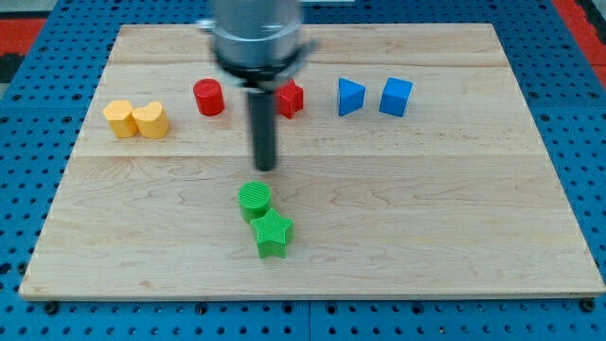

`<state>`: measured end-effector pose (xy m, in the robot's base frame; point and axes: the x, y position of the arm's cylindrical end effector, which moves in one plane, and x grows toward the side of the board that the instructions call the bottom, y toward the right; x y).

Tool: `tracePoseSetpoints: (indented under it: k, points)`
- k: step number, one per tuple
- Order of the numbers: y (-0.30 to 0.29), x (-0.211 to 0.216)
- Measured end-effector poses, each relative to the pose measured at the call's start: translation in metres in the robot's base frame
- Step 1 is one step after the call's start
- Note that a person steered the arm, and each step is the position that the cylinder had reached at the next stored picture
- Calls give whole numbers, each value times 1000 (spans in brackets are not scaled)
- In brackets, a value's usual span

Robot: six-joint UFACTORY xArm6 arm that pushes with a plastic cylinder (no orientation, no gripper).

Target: Push the heart towards the green circle

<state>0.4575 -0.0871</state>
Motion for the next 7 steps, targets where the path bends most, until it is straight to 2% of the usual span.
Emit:
tracePoseSetpoints:
  k: [1,2,3,5,6,7]
  points:
    - [-113,-17]
    - [-194,-54]
    - [-217,-73]
    - [-173,-97]
    - [-147,-68]
    - [-142,-75]
